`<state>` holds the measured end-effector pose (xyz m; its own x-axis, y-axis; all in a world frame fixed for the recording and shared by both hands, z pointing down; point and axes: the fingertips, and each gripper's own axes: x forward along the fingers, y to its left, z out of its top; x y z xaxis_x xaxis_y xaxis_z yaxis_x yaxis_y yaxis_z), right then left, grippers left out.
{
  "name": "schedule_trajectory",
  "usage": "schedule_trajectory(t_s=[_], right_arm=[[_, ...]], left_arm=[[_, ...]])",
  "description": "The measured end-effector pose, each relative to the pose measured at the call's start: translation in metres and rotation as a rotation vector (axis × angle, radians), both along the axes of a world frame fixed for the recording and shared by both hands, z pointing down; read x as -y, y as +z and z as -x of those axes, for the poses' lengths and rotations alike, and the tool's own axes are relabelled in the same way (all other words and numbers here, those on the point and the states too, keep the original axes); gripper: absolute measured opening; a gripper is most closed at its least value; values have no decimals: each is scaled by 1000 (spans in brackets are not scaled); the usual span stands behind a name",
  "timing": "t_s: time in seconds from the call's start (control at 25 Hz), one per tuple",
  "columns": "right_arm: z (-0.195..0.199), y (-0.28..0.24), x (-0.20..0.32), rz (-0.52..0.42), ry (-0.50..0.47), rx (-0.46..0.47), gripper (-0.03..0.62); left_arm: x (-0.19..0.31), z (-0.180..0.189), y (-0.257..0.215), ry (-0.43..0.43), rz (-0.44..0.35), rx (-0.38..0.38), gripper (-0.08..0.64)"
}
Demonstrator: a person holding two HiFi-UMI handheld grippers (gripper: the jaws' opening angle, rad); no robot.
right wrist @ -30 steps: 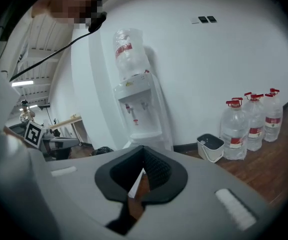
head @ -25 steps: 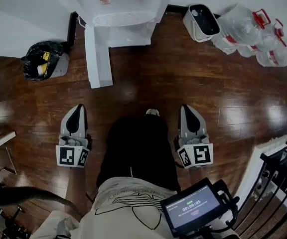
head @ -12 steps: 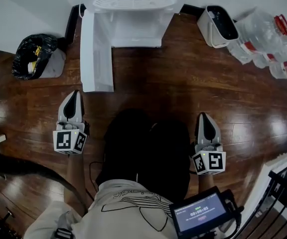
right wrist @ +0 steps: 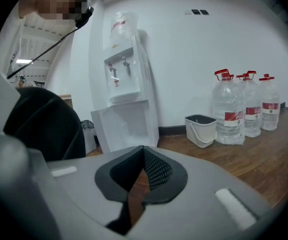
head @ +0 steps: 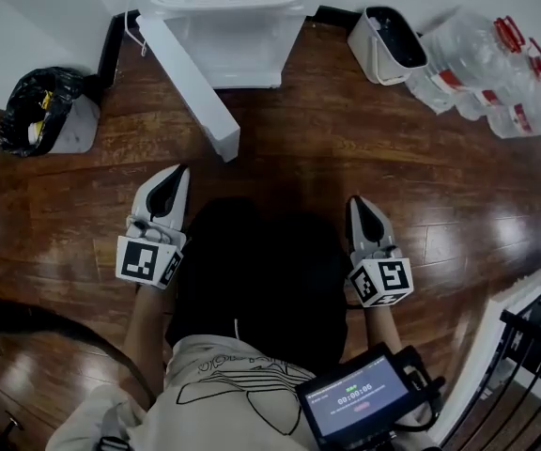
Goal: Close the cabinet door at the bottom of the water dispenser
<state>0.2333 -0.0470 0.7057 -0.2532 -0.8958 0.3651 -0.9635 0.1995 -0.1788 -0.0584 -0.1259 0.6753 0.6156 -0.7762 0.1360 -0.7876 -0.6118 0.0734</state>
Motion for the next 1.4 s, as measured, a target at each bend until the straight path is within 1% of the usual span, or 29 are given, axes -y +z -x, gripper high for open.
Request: schedule_trajectory(t_s=[0.08, 0.12, 0.16, 0.2, 0.24, 0.32, 0.4, 0.48, 0.52, 0.56, 0.68, 0.72, 0.8, 0.84, 0.92, 1.04, 1.2, 1.32, 1.4], right_arm=[[-4, 1, 2, 8, 10, -14, 3], [-11, 1, -3, 16, 33, -15, 3], [-18, 1, -10, 23, 51, -5, 3], [-21, -1, -18, 25, 47, 15, 3], [-21, -2, -23, 25, 25, 29, 3], [-18, 2, -23, 33, -21, 15, 3], [-9, 12, -11, 43, -53, 2, 3], [11, 18, 10, 33, -105, 34, 3], [27, 16, 23, 14, -151, 61, 3], [47, 10, 36, -14, -216, 95, 3], [117, -16, 68, -102, -439, 191, 3], [137, -21, 75, -110, -482, 197, 3], [164, -24, 88, -104, -514, 161, 3], [169, -25, 93, -103, -505, 140, 3], [157, -30, 97, -108, -430, 137, 3], [104, -32, 85, -104, -286, 160, 3], [16, -16, 29, -29, -101, 110, 3], [-35, -4, -24, 42, 23, 80, 3], [-58, 4, -54, 92, 68, 70, 3]], left_arm=[[7, 18, 9, -89, 21, -14, 3], [7, 25, 14, -111, 34, -10, 3], [6, 30, 16, -118, 43, -6, 3], [4, 33, 14, -116, 46, -5, 3], [2, 34, 11, -109, 42, -9, 3], [-7, 36, 7, -95, 28, -12, 5], [-19, 41, 6, -95, 22, 10, 5], [-34, 52, 6, -111, 25, 48, 9], [-40, 59, 4, -124, 27, 66, 9], [-44, 67, 2, -141, 28, 76, 9], [-53, 93, -4, -201, 32, 70, 9], [-56, 99, -4, -212, 31, 73, 9], [-60, 107, -2, -228, 28, 68, 9], [-60, 109, -1, -232, 24, 60, 9], [-59, 103, -2, -222, 19, 50, 9], [-52, 74, -3, -145, 6, 28, 9], [-26, 25, 14, -38, 41, -24, 9], [9, -2, 24, -10, 53, -86, 8], [26, -21, 30, -1, 48, -104, 6]])
